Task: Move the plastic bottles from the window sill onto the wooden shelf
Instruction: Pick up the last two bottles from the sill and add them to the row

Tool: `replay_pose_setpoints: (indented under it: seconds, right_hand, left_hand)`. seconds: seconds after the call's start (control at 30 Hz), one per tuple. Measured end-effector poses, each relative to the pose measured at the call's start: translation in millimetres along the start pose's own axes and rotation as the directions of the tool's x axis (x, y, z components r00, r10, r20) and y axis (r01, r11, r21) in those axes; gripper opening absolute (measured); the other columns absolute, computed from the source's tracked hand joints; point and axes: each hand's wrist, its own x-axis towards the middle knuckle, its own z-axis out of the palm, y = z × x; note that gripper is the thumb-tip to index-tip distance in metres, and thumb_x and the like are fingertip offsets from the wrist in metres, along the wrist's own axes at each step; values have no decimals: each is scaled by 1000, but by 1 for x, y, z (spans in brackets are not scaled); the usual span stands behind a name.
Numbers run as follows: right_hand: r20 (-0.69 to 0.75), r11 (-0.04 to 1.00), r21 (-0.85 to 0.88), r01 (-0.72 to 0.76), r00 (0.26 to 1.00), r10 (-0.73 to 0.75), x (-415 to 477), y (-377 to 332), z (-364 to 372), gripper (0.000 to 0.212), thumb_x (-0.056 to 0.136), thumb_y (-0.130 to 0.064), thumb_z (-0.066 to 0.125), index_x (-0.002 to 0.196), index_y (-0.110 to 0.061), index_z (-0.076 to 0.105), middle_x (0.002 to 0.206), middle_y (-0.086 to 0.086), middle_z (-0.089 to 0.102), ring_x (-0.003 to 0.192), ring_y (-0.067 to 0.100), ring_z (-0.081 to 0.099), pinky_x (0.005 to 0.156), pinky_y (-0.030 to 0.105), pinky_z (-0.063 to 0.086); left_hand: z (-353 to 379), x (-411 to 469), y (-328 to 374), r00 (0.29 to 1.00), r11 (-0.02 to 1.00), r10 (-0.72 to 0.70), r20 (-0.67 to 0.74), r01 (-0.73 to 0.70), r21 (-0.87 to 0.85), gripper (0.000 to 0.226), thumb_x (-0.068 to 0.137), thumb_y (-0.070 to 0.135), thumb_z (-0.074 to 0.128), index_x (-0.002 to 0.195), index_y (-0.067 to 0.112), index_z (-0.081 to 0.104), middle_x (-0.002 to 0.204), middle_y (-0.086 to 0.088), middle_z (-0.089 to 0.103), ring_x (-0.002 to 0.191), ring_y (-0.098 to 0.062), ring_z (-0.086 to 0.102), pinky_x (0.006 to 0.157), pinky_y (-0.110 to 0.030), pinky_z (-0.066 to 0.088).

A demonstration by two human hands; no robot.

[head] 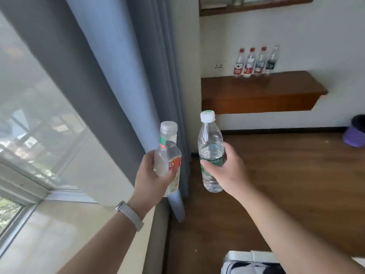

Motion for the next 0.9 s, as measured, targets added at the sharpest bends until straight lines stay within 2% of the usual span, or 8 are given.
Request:
replay_pose_setpoints:
  seconds: [0.07,0.17,0.27,0.37,0.47,0.6,0.73,0.9]
  right_hand:
    - [-45,1000,-9,-22,999,22,9,10,-21,49,71,-44,79,110,-47,49,101,-24,64,92,-6,61,82,28,52]
    - [-118,998,-14,-56,992,54,20,23,-48,49,71,-45,79,111,-44,52,101,-21,65,90,-2,63,81,34,56]
    - [-203,995,-28,-95,975,87,31,32,-68,48,72,-43,79,111,-41,53,100,-19,65,89,-1,63,79,34,57]
    - [-258,991,-23,-132,959,121,41,38,-81,47,73,-43,79,112,-39,54,101,-17,66,88,0,64,77,32,57]
    - [-297,983,-24,-181,940,166,51,41,-89,47,75,-39,80,112,-41,53,100,-20,65,87,-3,63,75,25,54]
    - [-378,970,-25,-243,900,216,73,43,-90,46,74,-38,80,110,-44,52,100,-19,65,88,-1,64,77,29,56]
    - [-450,952,11,-306,849,278,111,38,-83,46,75,-36,80,110,-44,51,101,-19,64,90,3,64,83,38,57]
    - [-489,945,55,-323,816,308,177,25,-71,51,75,-35,80,119,-36,54,104,-15,65,96,5,63,88,42,56]
  left_hand:
    - [21,15,10,999,1000,18,43,-17,-4,51,76,44,79,117,32,52,106,18,63,98,5,60,79,-21,47]
    - [51,37,23,990,998,57,131,-58,1,58,74,49,77,120,31,49,110,17,61,101,-6,62,81,-25,50]
    - [77,56,37,977,994,106,186,-107,-3,55,76,43,79,119,30,48,108,19,60,99,-2,61,74,-12,46]
    - [100,78,43,956,990,138,260,-134,-34,54,77,37,80,119,30,47,108,19,60,98,-4,62,73,-11,47]
    - [120,107,46,930,986,163,328,-162,-32,59,77,42,79,123,33,43,111,22,57,98,0,61,72,-9,43]
    - [146,147,51,893,980,199,405,-181,-83,62,79,38,79,128,31,41,115,20,55,100,-5,60,83,-19,48]
    - [159,190,56,854,976,212,474,-158,-152,61,80,34,78,125,37,38,116,20,54,102,-5,58,86,-20,45]
    - [171,245,48,826,979,182,534,-99,-180,61,81,32,78,128,39,39,118,21,53,100,-5,55,94,-31,45]
